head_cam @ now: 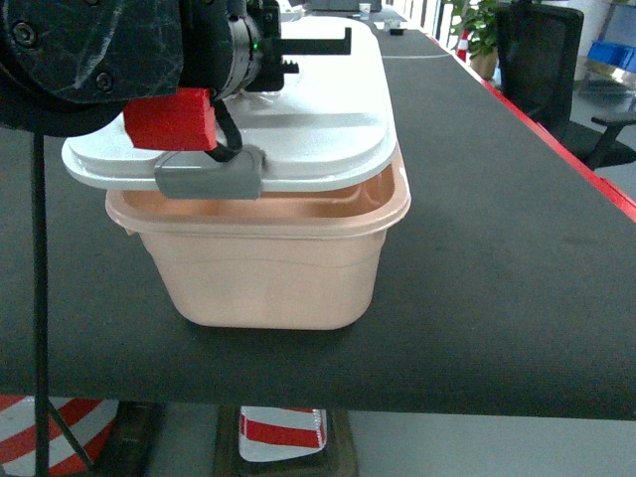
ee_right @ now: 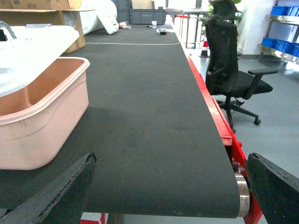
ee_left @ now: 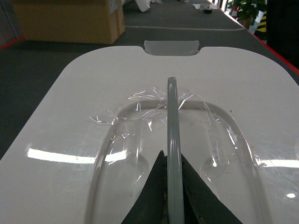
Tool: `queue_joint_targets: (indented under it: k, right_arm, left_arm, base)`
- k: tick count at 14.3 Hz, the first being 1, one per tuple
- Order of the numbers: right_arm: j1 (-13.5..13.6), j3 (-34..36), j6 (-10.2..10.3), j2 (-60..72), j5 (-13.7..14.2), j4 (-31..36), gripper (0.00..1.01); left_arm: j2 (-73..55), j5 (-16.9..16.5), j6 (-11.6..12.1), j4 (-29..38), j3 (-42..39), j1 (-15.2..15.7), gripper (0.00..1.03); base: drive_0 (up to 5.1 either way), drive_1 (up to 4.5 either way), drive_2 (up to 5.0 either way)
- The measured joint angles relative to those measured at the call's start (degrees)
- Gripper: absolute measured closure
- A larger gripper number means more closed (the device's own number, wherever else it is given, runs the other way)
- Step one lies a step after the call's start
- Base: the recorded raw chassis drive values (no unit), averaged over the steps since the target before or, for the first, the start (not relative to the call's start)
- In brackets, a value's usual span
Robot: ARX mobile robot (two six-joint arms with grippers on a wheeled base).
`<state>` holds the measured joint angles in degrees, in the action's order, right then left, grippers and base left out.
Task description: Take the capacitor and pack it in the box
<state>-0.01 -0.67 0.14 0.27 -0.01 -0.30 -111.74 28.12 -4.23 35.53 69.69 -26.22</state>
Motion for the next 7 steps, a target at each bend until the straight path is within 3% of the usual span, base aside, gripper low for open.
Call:
queue_joint_targets:
  k: [7]
  right_arm:
    - [0.0,0.0,0.0,0.0,0.0,0.0,0.03]
  left_arm:
    - [-4.2,0.4,-3.1,-3.1,2.0,-1.1,1.01]
  base:
    - [0.0,0.00,0.0]
